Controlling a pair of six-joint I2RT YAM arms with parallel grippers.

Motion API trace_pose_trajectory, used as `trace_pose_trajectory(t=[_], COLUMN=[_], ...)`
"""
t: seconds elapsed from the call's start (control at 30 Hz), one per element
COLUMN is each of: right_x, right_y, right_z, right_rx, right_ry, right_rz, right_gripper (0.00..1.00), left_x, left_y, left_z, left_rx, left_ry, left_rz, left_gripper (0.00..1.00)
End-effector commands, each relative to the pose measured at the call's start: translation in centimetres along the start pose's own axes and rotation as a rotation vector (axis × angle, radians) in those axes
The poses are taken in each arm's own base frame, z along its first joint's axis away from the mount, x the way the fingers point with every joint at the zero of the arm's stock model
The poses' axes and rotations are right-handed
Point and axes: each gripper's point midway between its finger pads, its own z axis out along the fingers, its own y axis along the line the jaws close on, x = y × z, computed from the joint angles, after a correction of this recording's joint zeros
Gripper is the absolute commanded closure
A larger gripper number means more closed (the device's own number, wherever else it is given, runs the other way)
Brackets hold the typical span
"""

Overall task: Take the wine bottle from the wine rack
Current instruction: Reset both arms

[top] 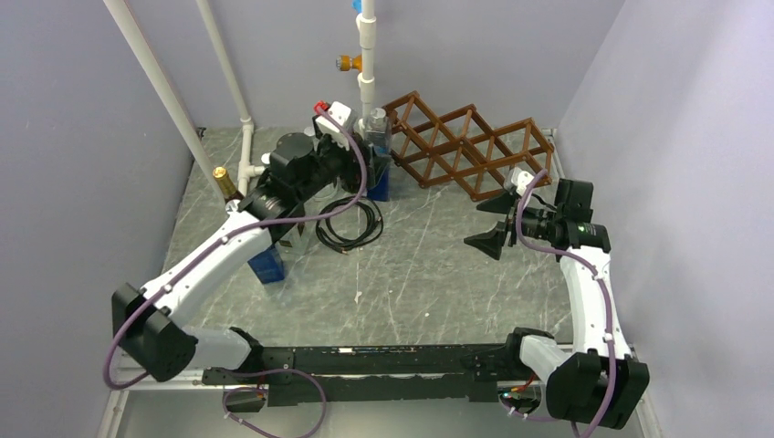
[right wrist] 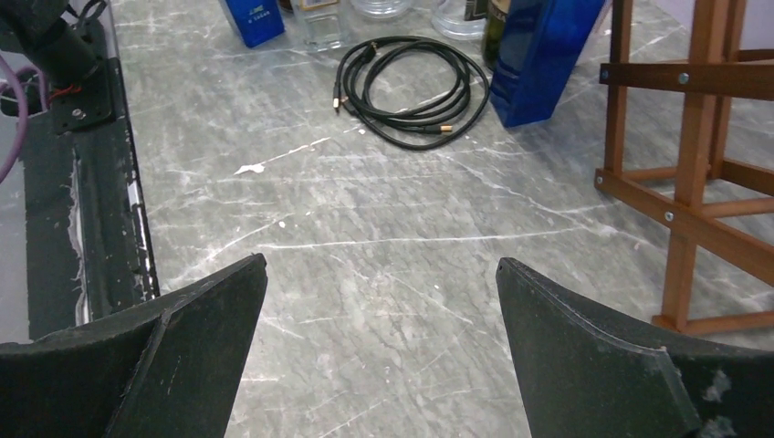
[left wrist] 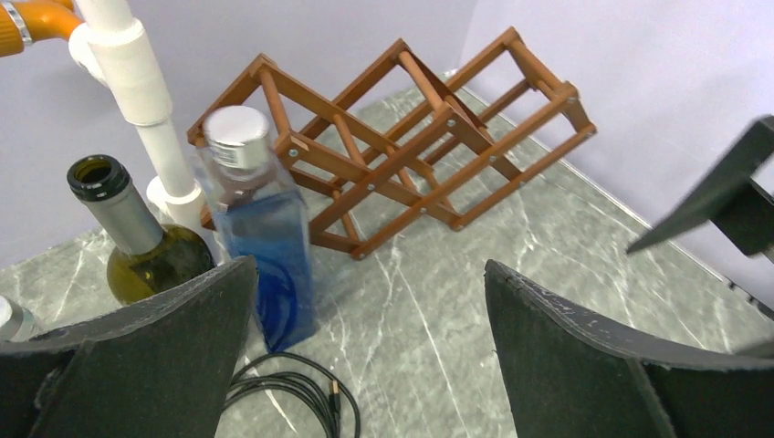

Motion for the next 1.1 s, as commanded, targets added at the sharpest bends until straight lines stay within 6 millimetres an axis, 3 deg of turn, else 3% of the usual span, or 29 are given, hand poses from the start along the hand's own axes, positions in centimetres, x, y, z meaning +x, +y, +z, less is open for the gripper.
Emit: trace_pose_trajectory(t=[0.0,0.47,0.83,1.07], right_x=[-0.7,-0.7,-0.2,-0.7], right_y=[0.1,-0.5,-0.4,-2.6], right_z=[-0.8,-2.5,-3.4,-5.2], right_rx=[0.008,0.063,0.128,0.341], right_ry=[-0.044,-0.076,-0.028,0.050], right_rz=[-0.039,-0.030,0.029,0.173], right_gripper=[0.00,0.00,0.00,0.00], left_x=[0.0,0.6,3.0,5.8], left_y=[-1.9,-4.5,-5.2,-5.2], left_z=[-2.8,-8.7,-13.7,-16.6], left_rx=[0.080,0.206,0.227,0.225], left_ry=[0.022,0.068,0.088,0.095], left_rz=[-0.022,-0.021,-0.074,-0.091], left_gripper=[0.01,0.00,0.01,0.00])
